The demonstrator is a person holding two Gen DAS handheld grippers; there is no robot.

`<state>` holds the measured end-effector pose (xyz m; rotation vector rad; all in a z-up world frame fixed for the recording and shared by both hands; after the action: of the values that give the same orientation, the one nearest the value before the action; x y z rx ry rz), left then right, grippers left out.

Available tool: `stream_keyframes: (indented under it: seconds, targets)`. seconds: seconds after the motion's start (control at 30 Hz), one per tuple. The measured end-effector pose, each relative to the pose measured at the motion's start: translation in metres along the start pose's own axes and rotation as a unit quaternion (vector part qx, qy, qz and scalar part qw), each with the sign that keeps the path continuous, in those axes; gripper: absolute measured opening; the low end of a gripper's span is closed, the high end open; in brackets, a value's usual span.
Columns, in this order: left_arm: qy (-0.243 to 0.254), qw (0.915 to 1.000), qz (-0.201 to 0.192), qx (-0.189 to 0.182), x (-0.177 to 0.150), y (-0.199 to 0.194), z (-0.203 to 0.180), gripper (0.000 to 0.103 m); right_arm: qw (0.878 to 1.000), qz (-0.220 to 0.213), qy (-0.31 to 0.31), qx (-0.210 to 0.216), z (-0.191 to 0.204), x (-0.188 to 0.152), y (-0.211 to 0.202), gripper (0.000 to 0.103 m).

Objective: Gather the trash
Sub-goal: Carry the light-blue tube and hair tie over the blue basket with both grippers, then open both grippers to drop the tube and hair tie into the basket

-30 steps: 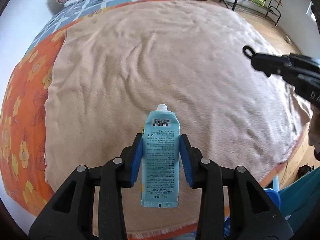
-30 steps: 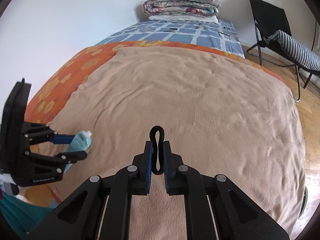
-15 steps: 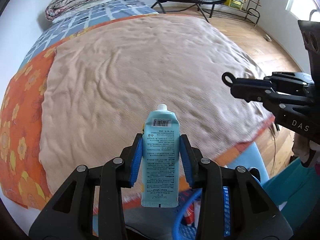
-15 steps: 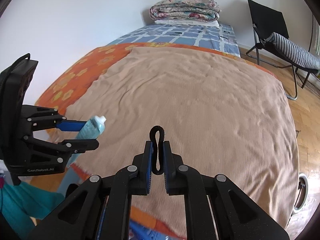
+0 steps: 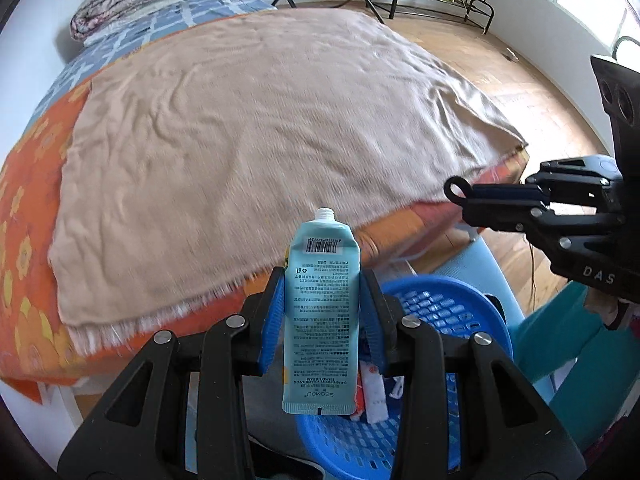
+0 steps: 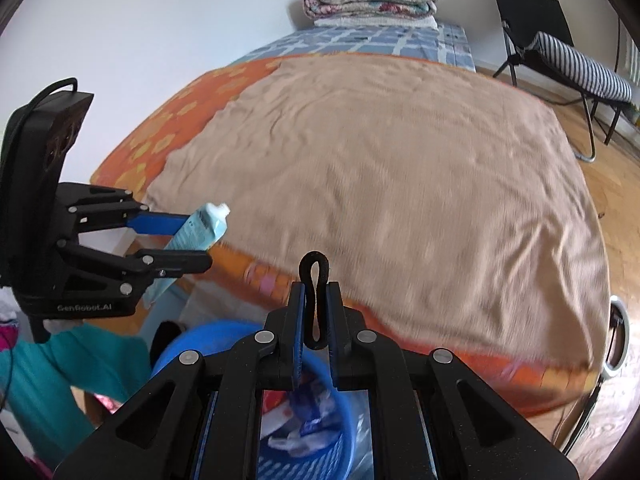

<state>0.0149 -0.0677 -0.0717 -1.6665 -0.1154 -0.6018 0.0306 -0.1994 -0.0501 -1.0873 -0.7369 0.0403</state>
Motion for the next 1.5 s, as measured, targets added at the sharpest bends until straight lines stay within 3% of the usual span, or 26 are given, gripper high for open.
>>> stream_keyframes:
  seconds: [0.5, 1.3, 1.33, 1.43, 1.5]
  targets:
    - [-0.009, 0.9987, 0.042, -0.026, -0.062, 0.02, -0.025, 0.037, 0.998, 0.053, 0.019, 0.022, 0.019, -0.073, 0.001, 0.008]
    - [0.007, 0.9966, 0.072, -0.038, -0.1, 0.03, -0.047, 0.037, 0.995, 0.085, 0.032, 0.033, 0.033, -0.097, 0.011, 0.008]
    - [0.008, 0.9966, 0.074, -0.037, -0.1, 0.031, -0.048, 0.037, 0.995, 0.087, 0.032, 0.032, 0.034, -0.097, 0.012, 0.009]
    - [0.006, 0.9964, 0.078, -0.033, -0.1, 0.033, -0.048, 0.037, 0.995, 0.095, 0.034, 0.021, 0.032, -0.099, 0.016, 0.029]
    - [0.005, 0.9963, 0.081, -0.03, -0.1, 0.034, -0.046, 0.037, 0.995, 0.095, 0.036, 0.02, 0.031, -0.099, 0.015, 0.031]
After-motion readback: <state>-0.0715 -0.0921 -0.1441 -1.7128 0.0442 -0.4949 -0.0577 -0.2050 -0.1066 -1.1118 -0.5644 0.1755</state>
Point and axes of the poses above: each gripper's, at about its wrist camera, not at the fingertips, and y roughly the way its jaws point, z to its left, x to its top, the point moved 2 cm from there along y, roughly the way its jaws point
